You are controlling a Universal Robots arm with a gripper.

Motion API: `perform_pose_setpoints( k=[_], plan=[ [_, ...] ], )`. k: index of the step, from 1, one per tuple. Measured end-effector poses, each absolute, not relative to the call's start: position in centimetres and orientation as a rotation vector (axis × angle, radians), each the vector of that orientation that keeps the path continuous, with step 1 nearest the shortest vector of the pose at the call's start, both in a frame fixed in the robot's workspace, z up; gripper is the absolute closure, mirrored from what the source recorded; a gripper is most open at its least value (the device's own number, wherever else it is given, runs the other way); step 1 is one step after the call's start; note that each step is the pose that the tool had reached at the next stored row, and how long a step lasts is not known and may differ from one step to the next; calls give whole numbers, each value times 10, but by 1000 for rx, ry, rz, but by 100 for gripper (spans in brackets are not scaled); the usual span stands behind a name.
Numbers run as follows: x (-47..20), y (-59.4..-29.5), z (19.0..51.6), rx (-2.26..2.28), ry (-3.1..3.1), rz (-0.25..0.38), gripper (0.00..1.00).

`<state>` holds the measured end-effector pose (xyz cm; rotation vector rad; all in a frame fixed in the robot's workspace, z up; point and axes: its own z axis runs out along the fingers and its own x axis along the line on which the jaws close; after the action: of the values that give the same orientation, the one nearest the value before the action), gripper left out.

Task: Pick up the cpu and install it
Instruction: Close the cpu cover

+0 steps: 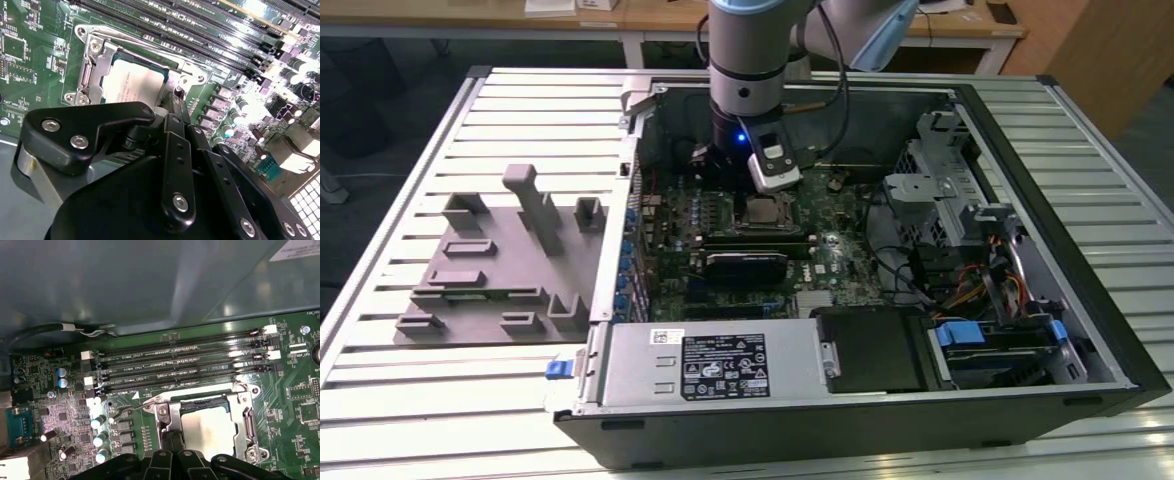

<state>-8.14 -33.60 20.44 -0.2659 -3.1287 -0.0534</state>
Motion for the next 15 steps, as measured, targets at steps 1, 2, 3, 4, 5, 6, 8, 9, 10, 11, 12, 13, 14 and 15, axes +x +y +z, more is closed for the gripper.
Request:
perform_pose_setpoints(
  k=[1, 2, 3, 4, 5, 6, 8, 9, 10, 11, 12, 13, 14, 15],
  plan=[
    [-81, -336, 204, -262, -3129, -59, 89],
    [-81, -336, 204, -259, -3129, -62, 89],
    [-81, -336, 204, -255, -3129, -63, 89],
    [-81, -336, 204, -250, -3129, -63, 89],
    [-81, -336, 204, -244, -3130, -64, 89],
    [-81, -336, 204, -239, -3130, -64, 89],
    [-81, -336, 204, -226, -3131, -63, 89],
    [-81, -336, 203, -219, -3131, -63, 89],
    [-81, -335, 203, -212, -3131, -63, 89],
    [-81, -335, 203, -206, -3132, -63, 89],
    [-81, -335, 203, -201, -3132, -63, 89],
    [-81, -335, 203, -198, -3132, -63, 89],
    [-81, -335, 203, -194, -3132, -63, 89],
    [-81, -334, 203, -191, -3132, -63, 89]
  ],
)
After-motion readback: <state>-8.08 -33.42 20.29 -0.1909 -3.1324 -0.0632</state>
